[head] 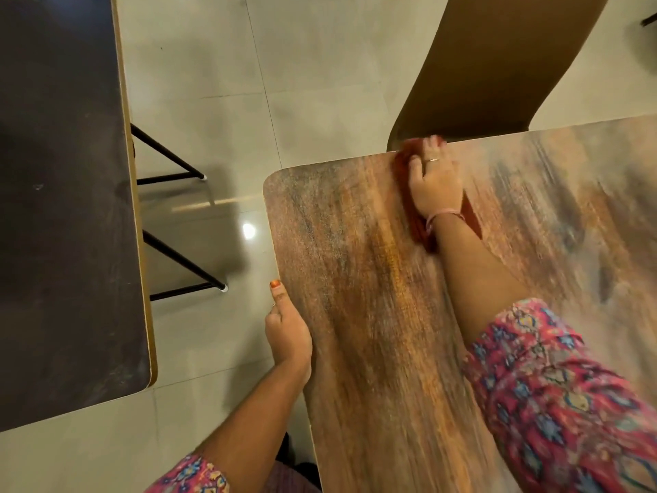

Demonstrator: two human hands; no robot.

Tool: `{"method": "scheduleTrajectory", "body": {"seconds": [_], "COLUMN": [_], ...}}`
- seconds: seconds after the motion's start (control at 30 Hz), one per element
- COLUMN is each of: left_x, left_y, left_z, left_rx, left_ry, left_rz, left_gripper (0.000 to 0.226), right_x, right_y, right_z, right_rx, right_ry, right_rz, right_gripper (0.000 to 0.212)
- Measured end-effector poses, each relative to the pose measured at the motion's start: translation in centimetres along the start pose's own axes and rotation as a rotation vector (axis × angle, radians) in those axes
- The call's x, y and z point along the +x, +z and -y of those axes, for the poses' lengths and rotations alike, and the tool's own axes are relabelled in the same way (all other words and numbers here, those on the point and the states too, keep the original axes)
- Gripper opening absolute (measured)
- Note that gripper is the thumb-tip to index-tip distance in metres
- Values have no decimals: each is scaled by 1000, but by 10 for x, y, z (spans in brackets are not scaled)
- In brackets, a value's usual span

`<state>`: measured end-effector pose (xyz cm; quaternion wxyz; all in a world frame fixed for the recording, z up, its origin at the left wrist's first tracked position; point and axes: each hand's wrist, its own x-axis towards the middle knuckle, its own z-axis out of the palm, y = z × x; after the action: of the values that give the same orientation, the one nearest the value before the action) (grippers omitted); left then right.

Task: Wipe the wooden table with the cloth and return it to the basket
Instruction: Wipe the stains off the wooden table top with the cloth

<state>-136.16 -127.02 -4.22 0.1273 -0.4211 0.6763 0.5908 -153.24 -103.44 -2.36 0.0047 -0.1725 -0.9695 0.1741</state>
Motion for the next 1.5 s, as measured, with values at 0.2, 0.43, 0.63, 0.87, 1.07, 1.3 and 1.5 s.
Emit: {"method": "scheduleTrajectory", "body": {"seconds": [0.2, 0.43, 0.63, 0.87, 1.07, 1.3, 1.5], "left_x": [0, 1, -2, -3, -6, -8, -5], "left_y": [1, 2, -1, -1, -1, -1, -1], "left_z": [-1, 0, -2, -6, -8, -9, -6], "left_rx": [28, 46, 39, 21, 37, 32, -6], "left_ry": [-7, -7, -11, -41, -31, -28, -20], "left_rz": [-9, -16, -22, -18, -40, -50, -20], "left_gripper": [65, 65, 60, 59, 57, 58, 62], "right_x": [-80, -232, -101, -69, -262, -180, -58], "right_y": [18, 24, 15, 16, 22, 11, 20], "right_z": [18, 12, 8, 14, 8, -7, 41], "right_rx": [10, -40, -44, -20, -5, -56, -24], "right_ry": [6, -94, 39, 87, 57, 140, 179], "right_rz": [-46, 36, -38, -25, -21, -75, -39], "right_gripper": [53, 53, 53, 55, 55, 56, 58]}}
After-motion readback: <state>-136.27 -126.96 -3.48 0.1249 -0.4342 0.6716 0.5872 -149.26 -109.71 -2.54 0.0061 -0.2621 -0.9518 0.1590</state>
